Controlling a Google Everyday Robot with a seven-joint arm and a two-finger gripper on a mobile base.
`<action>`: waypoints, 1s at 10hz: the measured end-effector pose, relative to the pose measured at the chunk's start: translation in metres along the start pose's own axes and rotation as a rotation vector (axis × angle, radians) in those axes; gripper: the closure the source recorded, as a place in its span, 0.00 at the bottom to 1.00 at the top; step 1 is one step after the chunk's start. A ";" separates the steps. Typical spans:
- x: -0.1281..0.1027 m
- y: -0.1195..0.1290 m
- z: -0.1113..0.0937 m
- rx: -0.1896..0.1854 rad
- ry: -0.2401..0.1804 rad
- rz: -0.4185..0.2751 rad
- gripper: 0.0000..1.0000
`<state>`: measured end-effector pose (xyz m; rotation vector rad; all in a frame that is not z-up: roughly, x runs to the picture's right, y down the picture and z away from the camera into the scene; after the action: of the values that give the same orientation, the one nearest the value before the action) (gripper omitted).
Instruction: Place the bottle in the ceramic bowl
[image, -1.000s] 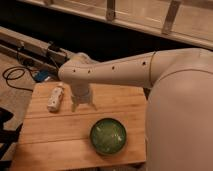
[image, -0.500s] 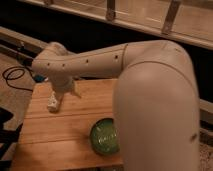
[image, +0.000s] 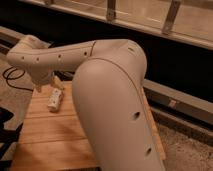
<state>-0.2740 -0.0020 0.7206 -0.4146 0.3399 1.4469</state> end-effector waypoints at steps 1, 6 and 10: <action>-0.001 -0.003 0.000 0.003 0.000 0.004 0.35; -0.004 -0.020 0.016 -0.057 0.005 0.043 0.35; -0.004 -0.012 0.041 -0.100 0.040 0.042 0.35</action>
<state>-0.2633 0.0131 0.7590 -0.5205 0.3106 1.5021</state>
